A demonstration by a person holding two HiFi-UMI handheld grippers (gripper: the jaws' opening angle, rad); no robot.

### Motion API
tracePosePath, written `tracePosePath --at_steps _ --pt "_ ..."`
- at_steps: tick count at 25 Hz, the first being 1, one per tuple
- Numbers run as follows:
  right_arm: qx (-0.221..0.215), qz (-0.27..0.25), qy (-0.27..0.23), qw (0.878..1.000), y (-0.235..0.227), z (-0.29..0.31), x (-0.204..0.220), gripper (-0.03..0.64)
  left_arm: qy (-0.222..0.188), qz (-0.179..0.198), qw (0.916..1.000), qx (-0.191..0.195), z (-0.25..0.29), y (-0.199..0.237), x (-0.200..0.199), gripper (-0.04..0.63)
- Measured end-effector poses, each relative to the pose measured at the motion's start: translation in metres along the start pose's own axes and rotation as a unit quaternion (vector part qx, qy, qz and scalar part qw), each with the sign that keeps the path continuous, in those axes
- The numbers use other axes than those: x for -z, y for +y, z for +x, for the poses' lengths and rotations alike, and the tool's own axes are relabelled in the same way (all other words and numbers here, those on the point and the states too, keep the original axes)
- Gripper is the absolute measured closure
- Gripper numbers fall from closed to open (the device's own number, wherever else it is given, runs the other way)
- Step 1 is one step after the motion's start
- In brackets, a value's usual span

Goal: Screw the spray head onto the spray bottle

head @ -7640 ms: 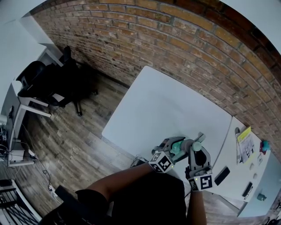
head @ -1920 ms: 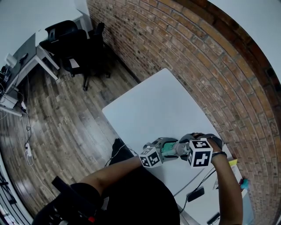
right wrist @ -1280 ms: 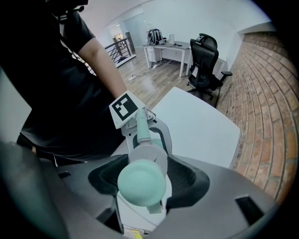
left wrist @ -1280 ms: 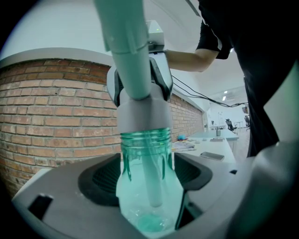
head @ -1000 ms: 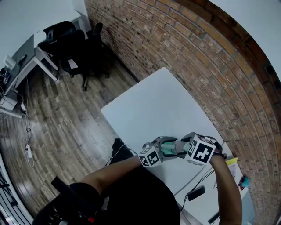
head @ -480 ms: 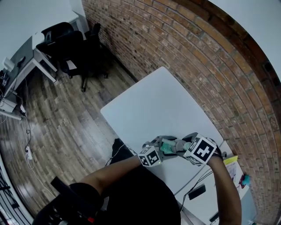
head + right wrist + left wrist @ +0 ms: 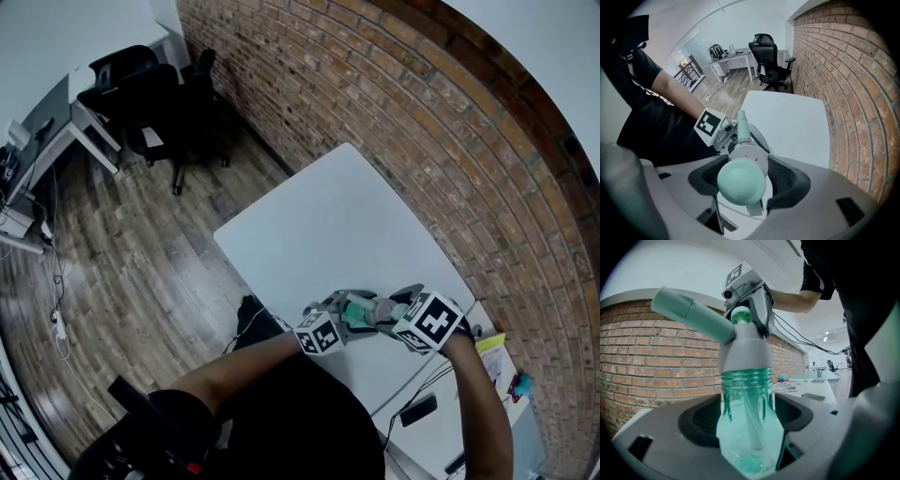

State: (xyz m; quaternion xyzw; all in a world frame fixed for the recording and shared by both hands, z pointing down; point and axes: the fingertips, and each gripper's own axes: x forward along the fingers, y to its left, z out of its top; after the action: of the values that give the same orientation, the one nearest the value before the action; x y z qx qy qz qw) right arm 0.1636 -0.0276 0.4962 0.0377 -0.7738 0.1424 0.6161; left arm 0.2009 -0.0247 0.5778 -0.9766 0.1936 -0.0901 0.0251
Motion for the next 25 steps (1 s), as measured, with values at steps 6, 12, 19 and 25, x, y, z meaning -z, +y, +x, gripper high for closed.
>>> tracePosePath --at_steps 6,12,19,25 --pt "0.001 -0.024 -0.002 1.000 0.002 0.000 0.000 0.357 0.000 -0.002 1.0000 -0.003 -0.001 0.000 0.000 0.244" --pt "0.000 -0.053 0.002 0.999 0.005 -0.001 0.000 0.356 0.001 -0.002 1.0000 -0.003 -0.001 0.001 0.001 0.244" --pt "-0.002 -0.101 0.002 0.995 0.013 -0.013 -0.002 0.350 0.000 -0.002 1.0000 -0.004 -0.002 0.000 0.001 0.244" --pt "-0.006 -0.214 0.030 0.976 0.025 -0.019 -0.003 0.350 0.003 -0.003 1.0000 -0.001 -0.001 0.000 0.002 0.244"
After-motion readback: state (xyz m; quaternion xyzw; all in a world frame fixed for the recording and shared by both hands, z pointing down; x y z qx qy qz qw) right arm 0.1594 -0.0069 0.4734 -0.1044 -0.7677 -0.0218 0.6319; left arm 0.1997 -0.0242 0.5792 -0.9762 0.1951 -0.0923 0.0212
